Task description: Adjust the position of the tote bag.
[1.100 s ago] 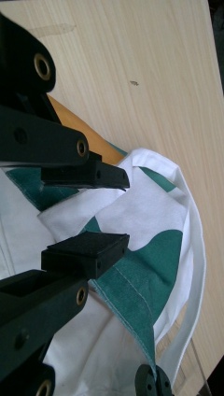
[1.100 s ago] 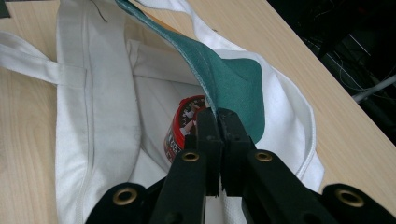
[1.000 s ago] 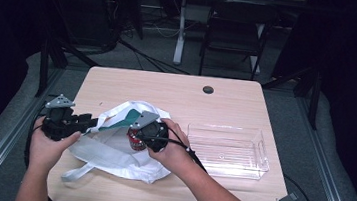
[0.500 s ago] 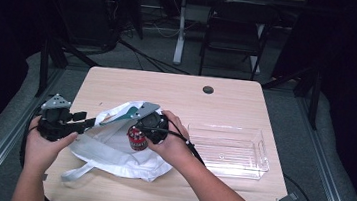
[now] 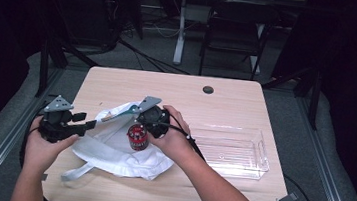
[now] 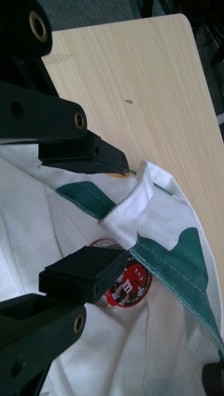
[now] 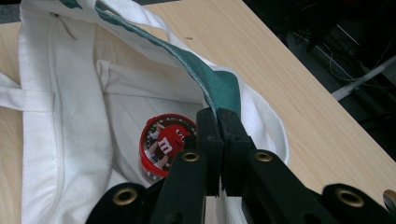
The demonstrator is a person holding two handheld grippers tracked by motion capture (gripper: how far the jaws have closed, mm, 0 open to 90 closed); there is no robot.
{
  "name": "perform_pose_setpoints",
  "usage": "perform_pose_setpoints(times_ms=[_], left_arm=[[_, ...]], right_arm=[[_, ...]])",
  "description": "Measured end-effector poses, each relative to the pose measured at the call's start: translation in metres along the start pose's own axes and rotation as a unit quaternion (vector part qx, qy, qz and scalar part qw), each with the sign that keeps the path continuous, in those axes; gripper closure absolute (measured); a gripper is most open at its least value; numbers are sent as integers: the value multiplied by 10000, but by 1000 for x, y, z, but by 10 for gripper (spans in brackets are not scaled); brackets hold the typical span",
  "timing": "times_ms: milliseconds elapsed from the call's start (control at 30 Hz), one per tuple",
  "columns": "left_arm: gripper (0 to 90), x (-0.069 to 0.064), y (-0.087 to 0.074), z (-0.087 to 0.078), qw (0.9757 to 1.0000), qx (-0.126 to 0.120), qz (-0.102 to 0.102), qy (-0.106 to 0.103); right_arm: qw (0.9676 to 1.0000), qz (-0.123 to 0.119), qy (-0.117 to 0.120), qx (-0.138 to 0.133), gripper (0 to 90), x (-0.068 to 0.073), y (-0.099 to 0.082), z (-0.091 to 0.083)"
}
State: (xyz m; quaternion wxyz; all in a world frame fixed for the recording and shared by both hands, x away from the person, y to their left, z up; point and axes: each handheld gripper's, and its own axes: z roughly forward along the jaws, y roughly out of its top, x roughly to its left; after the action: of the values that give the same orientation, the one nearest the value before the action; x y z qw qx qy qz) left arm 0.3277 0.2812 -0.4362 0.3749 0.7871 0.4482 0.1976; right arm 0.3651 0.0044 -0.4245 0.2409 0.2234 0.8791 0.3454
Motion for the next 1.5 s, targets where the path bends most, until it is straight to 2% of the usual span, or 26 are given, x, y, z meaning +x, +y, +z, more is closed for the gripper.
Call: perform_pose_setpoints(times_ms=[167, 300, 600, 667, 767, 800, 1000, 1500], left_arm=[[507, -1, -2, 5, 9998, 66, 197, 40], [507, 1, -5, 8, 9995, 147, 255, 73], [547, 4, -10, 12, 9989, 372, 240, 137], [562, 5, -11, 13, 9983, 494, 246, 178], [592, 6, -13, 12, 9978, 566, 232, 248], [603, 6, -14, 13, 9981, 518, 182, 292], [686, 8, -17, 13, 9969, 710, 163, 282], [850, 4, -13, 13, 9972, 499, 313, 468]], right_arm=[[10000, 16, -16, -9, 889, -2, 1, 1], [10000, 35, -22, -1, 889, -6, 2, 1], [10000, 68, -34, -20, 889, -6, 2, 3], [10000, 71, -35, -24, 889, -6, 1, 3], [10000, 62, -25, -22, 889, -7, 1, 3], [10000, 58, -26, -23, 889, -7, 1, 3], [10000, 44, -26, -24, 889, -7, 1, 2], [10000, 83, 18, -23, 889, -9, 1, 2]])
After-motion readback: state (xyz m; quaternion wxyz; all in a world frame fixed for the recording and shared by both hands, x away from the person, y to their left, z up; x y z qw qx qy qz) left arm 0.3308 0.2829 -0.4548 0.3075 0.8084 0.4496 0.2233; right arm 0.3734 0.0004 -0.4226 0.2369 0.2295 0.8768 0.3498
